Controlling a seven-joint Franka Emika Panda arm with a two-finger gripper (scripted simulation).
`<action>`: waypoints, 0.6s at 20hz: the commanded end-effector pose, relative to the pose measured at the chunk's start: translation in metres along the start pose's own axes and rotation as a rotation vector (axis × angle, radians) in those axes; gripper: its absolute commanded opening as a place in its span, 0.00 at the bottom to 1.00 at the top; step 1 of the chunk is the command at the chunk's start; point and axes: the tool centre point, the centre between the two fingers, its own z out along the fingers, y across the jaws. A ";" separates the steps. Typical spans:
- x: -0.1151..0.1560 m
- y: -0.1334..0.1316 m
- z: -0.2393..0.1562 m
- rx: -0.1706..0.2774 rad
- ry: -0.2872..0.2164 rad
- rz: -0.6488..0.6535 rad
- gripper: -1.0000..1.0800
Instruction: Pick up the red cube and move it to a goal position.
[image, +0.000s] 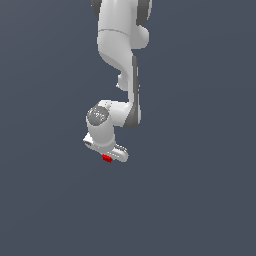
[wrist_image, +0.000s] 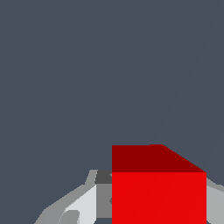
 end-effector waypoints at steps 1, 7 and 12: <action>-0.003 -0.002 -0.008 0.001 0.001 0.000 0.00; -0.015 -0.007 -0.038 0.001 0.001 0.000 0.00; -0.032 -0.015 -0.076 0.002 0.001 0.000 0.00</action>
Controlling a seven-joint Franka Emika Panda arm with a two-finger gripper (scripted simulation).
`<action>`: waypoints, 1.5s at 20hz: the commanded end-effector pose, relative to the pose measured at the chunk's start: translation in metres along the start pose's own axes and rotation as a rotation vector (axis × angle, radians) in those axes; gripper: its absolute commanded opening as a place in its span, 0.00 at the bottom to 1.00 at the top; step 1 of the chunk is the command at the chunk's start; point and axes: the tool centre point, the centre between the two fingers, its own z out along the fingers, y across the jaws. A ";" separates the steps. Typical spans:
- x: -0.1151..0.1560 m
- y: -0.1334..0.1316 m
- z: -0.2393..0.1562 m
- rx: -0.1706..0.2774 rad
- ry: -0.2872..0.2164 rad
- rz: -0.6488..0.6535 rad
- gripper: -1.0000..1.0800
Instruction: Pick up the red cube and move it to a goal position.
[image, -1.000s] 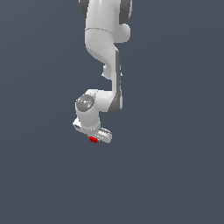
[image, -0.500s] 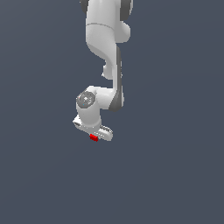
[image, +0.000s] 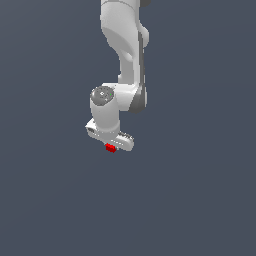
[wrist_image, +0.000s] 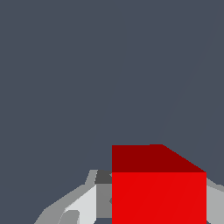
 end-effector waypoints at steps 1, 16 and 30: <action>-0.009 -0.004 -0.022 0.001 0.001 0.000 0.00; -0.068 -0.033 -0.171 -0.001 0.002 0.001 0.00; -0.096 -0.050 -0.250 0.000 0.002 0.000 0.00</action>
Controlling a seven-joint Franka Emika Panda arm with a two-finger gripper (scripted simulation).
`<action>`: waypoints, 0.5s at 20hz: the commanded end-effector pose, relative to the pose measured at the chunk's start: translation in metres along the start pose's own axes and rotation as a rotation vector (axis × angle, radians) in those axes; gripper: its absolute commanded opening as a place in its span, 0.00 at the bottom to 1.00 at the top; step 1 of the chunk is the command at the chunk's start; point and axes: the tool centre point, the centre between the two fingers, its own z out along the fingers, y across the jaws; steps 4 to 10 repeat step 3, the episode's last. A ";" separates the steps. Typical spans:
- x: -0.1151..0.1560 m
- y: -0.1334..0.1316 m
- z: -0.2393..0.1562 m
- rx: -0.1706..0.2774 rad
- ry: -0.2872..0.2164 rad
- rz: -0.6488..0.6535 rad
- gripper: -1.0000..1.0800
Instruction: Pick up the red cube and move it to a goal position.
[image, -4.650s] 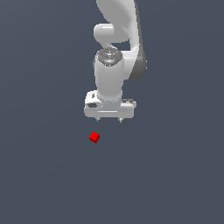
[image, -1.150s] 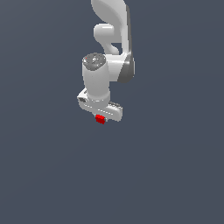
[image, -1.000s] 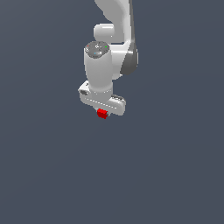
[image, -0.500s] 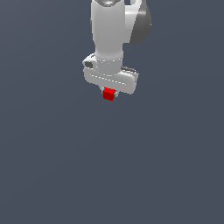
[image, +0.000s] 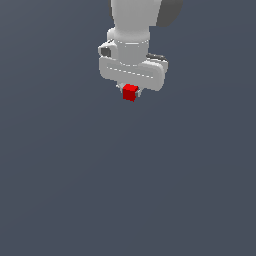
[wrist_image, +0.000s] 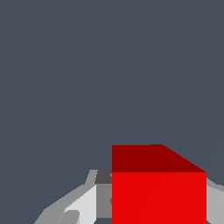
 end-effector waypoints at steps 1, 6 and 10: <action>-0.002 -0.001 -0.005 0.000 -0.001 0.000 0.00; -0.002 -0.002 -0.007 0.000 -0.001 0.000 0.00; -0.002 -0.002 -0.007 0.000 -0.001 0.000 0.00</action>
